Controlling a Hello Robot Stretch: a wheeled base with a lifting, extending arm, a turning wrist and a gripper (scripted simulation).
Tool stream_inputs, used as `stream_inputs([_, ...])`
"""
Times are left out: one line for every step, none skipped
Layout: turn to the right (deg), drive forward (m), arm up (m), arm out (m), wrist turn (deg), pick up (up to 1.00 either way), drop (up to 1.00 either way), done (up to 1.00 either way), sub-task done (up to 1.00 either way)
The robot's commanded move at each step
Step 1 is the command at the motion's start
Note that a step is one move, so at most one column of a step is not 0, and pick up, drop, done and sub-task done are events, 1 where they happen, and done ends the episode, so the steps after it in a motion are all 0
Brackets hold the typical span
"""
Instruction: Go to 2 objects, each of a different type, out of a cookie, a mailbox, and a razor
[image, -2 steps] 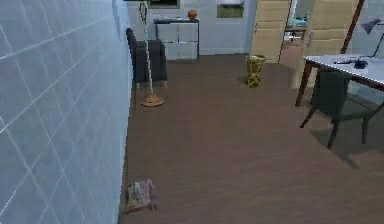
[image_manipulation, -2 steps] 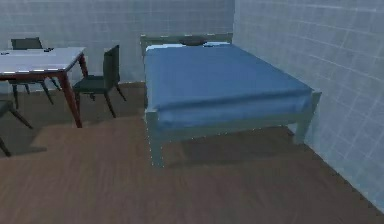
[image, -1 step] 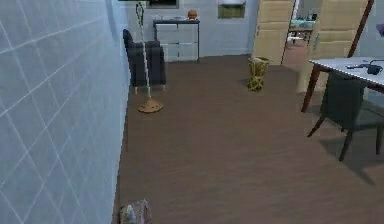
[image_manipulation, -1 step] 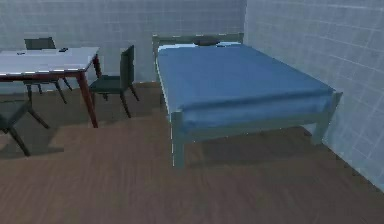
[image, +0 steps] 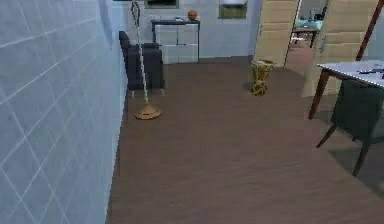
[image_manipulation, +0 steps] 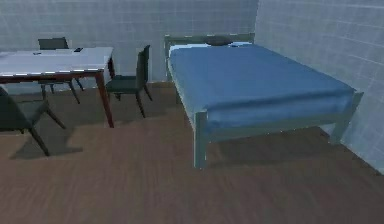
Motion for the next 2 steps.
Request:
stream_inputs([39.0, 0.0, 0.0, 0.0, 0.0, 0.0, 0.0, 0.0, 0.0])
stream_inputs([0.0, 0.75, 0.0, 0.0, 0.0, 0.0, 0.0, 0.0, 0.0])
